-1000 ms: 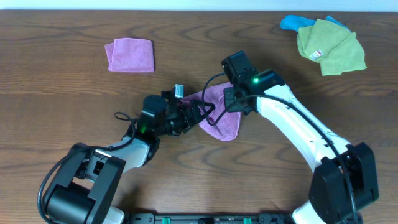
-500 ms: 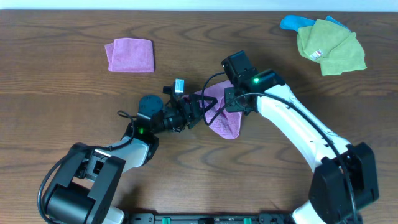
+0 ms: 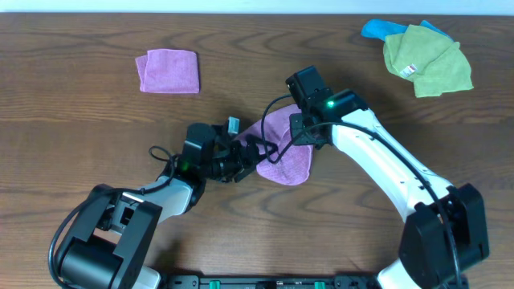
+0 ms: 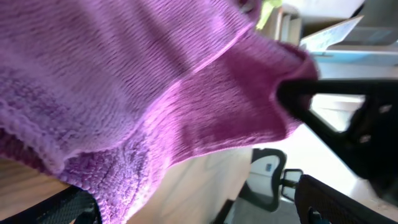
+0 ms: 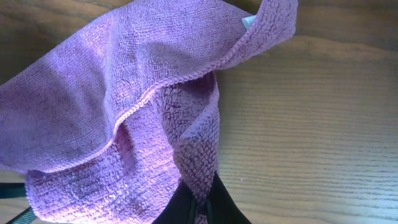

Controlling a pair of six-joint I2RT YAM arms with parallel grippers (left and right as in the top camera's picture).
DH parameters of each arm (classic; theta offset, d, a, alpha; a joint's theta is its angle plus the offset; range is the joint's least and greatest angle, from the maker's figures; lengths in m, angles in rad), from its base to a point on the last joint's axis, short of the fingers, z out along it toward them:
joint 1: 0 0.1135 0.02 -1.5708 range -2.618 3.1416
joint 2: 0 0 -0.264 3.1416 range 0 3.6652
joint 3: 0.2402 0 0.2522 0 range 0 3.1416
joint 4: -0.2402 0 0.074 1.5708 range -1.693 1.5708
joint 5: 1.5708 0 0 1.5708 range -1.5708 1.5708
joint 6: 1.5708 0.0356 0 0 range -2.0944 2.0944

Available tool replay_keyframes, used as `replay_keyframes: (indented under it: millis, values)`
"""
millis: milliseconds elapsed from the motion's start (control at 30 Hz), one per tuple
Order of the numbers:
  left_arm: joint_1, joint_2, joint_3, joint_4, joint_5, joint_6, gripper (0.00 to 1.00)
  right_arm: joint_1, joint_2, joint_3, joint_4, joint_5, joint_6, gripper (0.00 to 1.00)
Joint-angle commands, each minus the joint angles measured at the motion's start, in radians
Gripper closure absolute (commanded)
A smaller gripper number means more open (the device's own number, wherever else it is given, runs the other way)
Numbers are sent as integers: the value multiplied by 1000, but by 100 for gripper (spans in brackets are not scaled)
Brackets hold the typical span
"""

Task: Fold the cloth
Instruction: 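Grasp the left corner with the left gripper and spread the cloth flat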

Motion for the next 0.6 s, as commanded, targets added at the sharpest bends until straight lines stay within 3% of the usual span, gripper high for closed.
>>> replay_keyframes:
  millis: [0, 367, 567]
  values:
    - [-19, -2, 10, -43, -28, 84, 4, -1, -6, 8, -2, 18, 12, 95]
    - [-122, -2, 10, -113, -138, 103, 0, -1, -6, 8, -10, 17, 12, 95]
    - [-159, 0, 10, -151, -172, 109, 39, -1, -6, 8, -17, 17, 12, 96]
